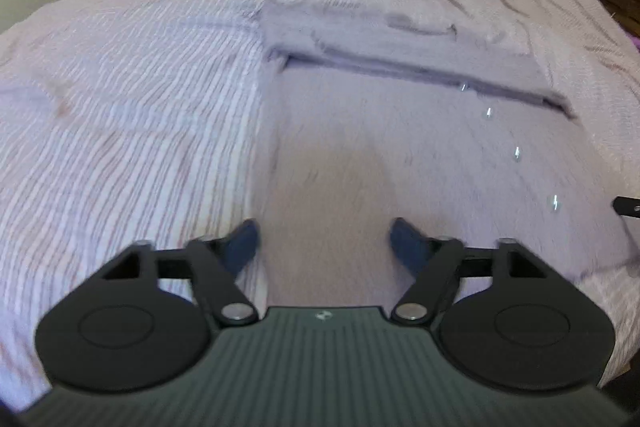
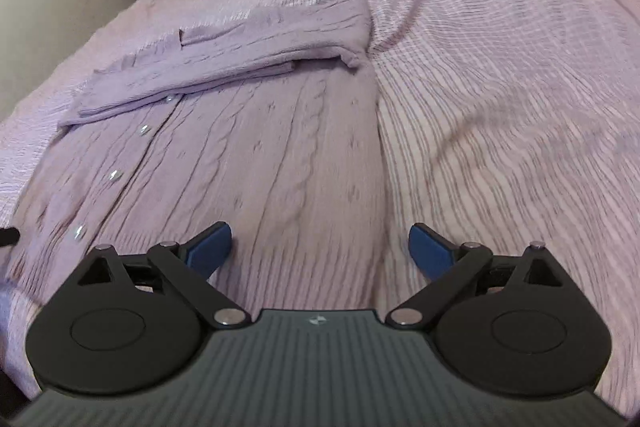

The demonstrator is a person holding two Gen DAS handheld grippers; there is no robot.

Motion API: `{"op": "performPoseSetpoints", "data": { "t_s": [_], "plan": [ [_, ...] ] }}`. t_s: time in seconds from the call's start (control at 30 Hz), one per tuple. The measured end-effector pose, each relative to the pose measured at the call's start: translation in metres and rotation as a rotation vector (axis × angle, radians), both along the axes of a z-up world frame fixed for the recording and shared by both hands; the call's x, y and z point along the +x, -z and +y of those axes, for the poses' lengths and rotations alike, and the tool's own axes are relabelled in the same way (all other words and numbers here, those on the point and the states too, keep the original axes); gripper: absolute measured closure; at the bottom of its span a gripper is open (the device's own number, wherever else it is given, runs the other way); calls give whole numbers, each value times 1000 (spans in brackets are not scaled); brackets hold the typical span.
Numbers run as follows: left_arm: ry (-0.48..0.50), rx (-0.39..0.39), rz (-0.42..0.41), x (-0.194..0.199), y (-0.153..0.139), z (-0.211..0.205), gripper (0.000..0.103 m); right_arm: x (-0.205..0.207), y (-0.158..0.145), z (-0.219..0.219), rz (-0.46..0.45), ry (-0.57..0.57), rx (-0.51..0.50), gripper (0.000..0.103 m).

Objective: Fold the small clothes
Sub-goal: 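Move both grippers to the ribbed hem of the cardigan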

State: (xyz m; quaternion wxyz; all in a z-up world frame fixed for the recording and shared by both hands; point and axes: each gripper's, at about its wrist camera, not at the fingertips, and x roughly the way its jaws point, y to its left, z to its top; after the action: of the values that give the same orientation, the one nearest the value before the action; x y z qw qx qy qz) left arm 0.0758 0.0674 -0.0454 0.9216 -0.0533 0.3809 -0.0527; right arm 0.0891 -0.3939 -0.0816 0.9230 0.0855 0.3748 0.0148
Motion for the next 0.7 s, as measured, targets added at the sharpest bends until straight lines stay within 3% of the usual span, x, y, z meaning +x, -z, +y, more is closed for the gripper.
{"op": "performPoseSetpoints", "data": {
  "t_s": [0.1, 0.3, 0.47, 0.57, 0.7],
  "plan": [
    [-3, -72, -7, -20, 7, 10, 22, -22, 5, 3, 6, 19, 20, 2],
    [7, -134, -10, -46, 7, 22, 22, -51, 5, 6, -8, 48, 35, 2],
    [35, -160, 2, -41, 8, 26, 21, -63, 12, -2, -53, 23, 68, 2],
    [66, -202, 5, -31, 9, 29, 14, -61, 12, -5, -68, -10, 67, 2],
    [67, -242, 5, -15, 10, 29, 14, -50, 13, -15, -71, -8, 154, 1]
  ]
}}
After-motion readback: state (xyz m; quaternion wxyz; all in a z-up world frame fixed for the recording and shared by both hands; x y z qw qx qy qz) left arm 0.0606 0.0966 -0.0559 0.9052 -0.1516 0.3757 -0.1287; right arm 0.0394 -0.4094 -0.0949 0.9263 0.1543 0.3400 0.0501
